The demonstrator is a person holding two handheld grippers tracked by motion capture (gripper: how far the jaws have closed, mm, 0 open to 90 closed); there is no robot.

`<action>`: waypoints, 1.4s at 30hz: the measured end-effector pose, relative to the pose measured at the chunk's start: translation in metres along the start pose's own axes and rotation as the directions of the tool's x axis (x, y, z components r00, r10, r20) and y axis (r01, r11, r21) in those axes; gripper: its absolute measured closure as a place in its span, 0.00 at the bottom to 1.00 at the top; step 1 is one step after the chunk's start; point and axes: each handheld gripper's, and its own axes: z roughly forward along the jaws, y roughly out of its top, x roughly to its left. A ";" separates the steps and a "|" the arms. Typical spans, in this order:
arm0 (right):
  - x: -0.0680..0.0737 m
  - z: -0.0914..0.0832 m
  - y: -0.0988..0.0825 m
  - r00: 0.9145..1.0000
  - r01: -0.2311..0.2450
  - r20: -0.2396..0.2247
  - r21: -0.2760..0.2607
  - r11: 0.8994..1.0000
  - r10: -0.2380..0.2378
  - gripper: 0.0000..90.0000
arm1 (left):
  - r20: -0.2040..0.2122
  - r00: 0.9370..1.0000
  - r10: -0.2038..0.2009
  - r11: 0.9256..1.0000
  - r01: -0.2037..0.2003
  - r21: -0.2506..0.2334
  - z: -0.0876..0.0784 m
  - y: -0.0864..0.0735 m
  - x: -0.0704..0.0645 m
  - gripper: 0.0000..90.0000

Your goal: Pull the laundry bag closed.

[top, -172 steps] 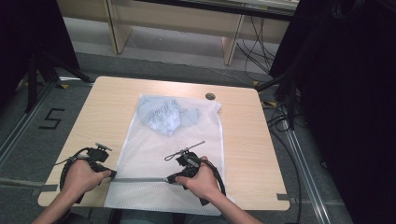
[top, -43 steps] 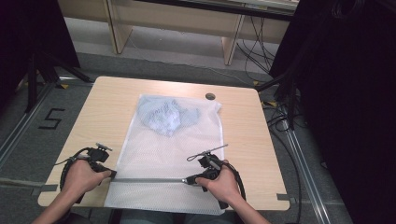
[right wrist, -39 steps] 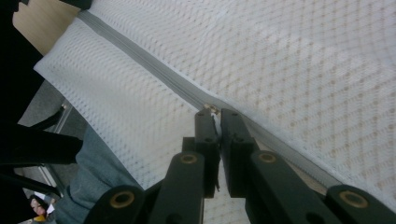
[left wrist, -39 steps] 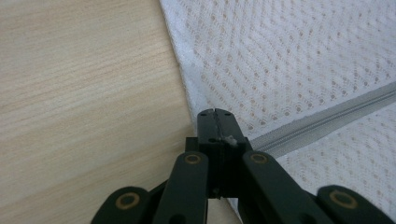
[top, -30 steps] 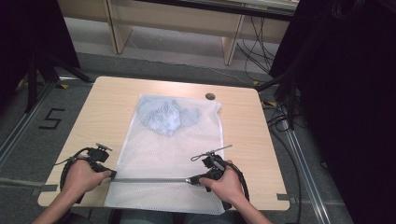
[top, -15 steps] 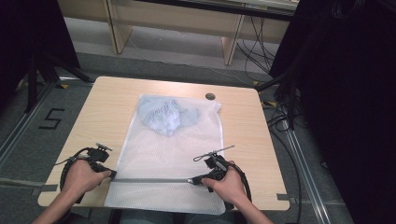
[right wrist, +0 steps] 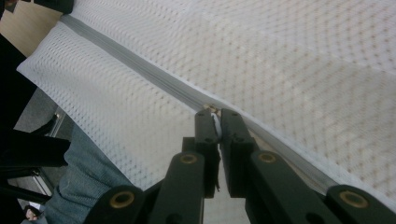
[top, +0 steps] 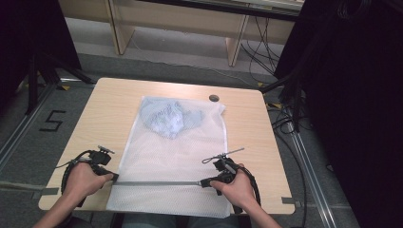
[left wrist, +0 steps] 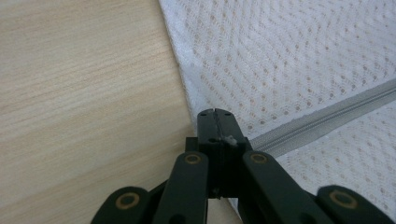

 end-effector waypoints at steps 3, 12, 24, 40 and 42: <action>-0.004 -0.002 -0.002 1.000 -0.005 -0.005 -0.008 1.000 0.005 0.97 | -0.001 1.000 -0.003 1.000 0.003 0.002 0.000 0.000 -0.001 1.00; -0.007 -0.004 -0.003 1.000 -0.001 -0.010 -0.012 1.000 0.001 0.97 | -0.002 1.000 0.006 1.000 -0.006 0.004 0.000 0.000 0.000 1.00; -0.012 -0.006 -0.006 1.000 -0.017 -0.006 -0.012 1.000 0.017 0.97 | -0.003 1.000 0.005 1.000 -0.005 0.004 0.000 0.000 0.000 1.00; -0.017 -0.008 -0.009 0.999 -0.035 -0.015 -0.011 0.999 0.035 0.97 | -0.002 1.000 0.002 1.000 -0.002 0.002 0.000 0.000 0.000 1.00; -0.018 -0.009 -0.009 0.999 -0.043 -0.012 -0.007 0.999 0.043 0.97 | -0.003 1.000 -0.001 1.000 0.001 0.000 0.000 0.000 0.000 1.00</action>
